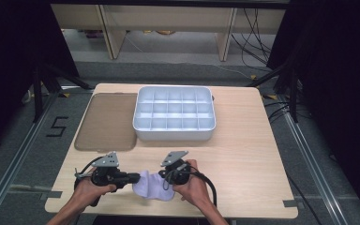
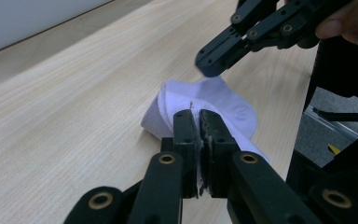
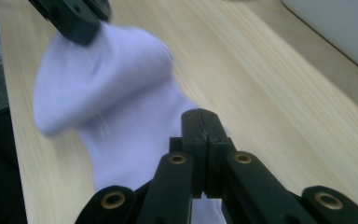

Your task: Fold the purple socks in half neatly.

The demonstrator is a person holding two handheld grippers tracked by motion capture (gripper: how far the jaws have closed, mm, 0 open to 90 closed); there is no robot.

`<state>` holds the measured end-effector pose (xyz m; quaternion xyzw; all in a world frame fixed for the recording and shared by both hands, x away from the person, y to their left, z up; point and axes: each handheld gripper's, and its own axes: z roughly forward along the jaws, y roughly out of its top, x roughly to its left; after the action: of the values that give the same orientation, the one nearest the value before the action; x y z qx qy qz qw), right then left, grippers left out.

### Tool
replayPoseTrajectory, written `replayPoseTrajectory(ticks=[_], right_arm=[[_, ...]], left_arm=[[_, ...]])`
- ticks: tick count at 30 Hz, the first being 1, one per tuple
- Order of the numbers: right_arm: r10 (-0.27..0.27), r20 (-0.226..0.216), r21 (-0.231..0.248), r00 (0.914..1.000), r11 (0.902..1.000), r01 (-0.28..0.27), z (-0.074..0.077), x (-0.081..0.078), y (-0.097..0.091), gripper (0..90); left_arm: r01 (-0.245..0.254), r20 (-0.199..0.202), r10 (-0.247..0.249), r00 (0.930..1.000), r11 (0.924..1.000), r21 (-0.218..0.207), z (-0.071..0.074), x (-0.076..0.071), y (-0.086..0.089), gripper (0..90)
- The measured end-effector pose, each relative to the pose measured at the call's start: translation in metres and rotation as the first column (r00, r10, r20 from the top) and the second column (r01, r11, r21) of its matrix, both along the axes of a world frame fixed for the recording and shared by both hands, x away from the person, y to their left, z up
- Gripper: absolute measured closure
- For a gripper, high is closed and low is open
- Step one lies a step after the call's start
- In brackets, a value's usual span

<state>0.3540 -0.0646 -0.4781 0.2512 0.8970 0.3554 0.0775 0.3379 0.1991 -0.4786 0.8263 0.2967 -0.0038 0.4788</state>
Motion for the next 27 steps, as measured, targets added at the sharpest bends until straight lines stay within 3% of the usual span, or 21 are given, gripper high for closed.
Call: replayPoseTrajectory(ticks=[4, 7, 16, 18, 19, 27], right_arm=[[-0.009, -0.027, -0.038, 0.9996, 0.9993, 0.008, -0.006, -0.006, -0.016, 90.0], [0.007, -0.034, -0.077, 0.9994, 0.9970, -0.010, -0.018, -0.007, -0.014, 90.0], [0.012, -0.040, -0.070, 0.9991, 0.9974, -0.015, -0.020, -0.004, -0.013, 90.0], [0.000, -0.039, -0.071, 0.9992, 0.9975, -0.002, -0.020, -0.005, -0.013, 90.0], [0.023, -0.041, -0.073, 0.9989, 0.9970, -0.026, -0.020, -0.004, -0.014, 90.0], [0.009, -0.054, -0.059, 0.9985, 0.9982, -0.012, -0.019, -0.003, -0.015, 90.0]], left_arm=[[-0.017, -0.006, 0.017, 0.9998, 0.9999, -0.004, 0.002, 0.000, -0.007, 85.1], [-0.010, -0.010, 0.011, 0.9999, 0.9998, 0.014, 0.000, 0.003, -0.016, 85.1], [0.003, -0.026, -0.002, 0.9997, 0.9994, 0.034, -0.001, 0.006, -0.042, 85.1], [0.017, -0.020, -0.016, 0.9997, 0.9988, 0.046, -0.003, 0.007, -0.045, 85.0], [0.004, -0.026, -0.003, 0.9997, 0.9984, 0.057, -0.004, 0.007, -0.047, 84.9], [0.032, -0.042, -0.029, 0.9987, 0.9976, 0.061, -0.011, 0.012, -0.058, 84.0]])
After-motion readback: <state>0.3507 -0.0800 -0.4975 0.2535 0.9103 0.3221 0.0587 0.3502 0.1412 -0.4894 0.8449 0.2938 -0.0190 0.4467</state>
